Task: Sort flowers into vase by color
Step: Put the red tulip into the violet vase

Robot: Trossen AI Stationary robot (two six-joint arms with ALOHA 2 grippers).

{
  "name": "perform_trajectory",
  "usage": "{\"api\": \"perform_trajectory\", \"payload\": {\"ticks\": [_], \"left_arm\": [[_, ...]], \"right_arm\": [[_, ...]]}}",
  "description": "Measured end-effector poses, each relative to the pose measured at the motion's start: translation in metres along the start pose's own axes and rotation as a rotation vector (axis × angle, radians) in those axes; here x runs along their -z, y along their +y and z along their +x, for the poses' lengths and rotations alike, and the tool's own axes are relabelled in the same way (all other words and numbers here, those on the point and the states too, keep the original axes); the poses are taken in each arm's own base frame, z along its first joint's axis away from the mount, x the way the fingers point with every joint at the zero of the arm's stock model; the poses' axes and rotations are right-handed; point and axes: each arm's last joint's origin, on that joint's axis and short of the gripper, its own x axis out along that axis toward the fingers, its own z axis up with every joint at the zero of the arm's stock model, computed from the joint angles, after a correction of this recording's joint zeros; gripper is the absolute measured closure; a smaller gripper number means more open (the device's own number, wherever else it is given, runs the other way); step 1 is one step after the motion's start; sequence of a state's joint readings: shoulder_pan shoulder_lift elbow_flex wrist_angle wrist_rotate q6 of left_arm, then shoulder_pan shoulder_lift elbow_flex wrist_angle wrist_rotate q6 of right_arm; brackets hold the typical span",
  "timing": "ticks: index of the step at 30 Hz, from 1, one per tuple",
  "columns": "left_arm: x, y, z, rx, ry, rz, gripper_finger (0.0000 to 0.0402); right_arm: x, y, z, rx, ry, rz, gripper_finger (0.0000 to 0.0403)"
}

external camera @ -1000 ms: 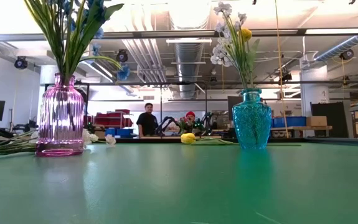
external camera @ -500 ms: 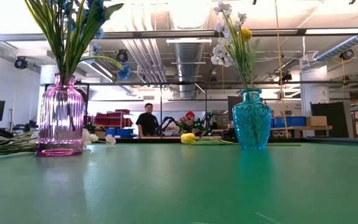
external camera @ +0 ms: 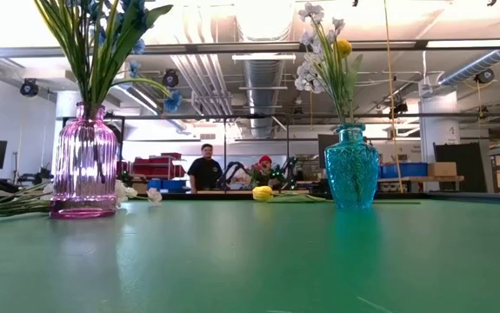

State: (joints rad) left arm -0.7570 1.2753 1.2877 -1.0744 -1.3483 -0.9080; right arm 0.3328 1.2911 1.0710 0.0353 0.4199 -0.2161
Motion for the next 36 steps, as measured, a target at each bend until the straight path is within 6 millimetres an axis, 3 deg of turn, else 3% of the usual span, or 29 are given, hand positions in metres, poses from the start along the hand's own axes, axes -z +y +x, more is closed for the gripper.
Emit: {"api": "perform_trajectory", "payload": {"ticks": [18,36], "left_arm": [[0.005,-0.009,0.002,-0.024,-0.020,0.020,0.0402],[-0.007,0.001,-0.001,-0.017,-0.027,0.160,0.0402]], "right_arm": [[0.000,0.000,0.000,-0.001,0.001,0.000,0.0211],[0.000,0.000,0.000,-0.001,0.002,0.014,0.0211]]}}
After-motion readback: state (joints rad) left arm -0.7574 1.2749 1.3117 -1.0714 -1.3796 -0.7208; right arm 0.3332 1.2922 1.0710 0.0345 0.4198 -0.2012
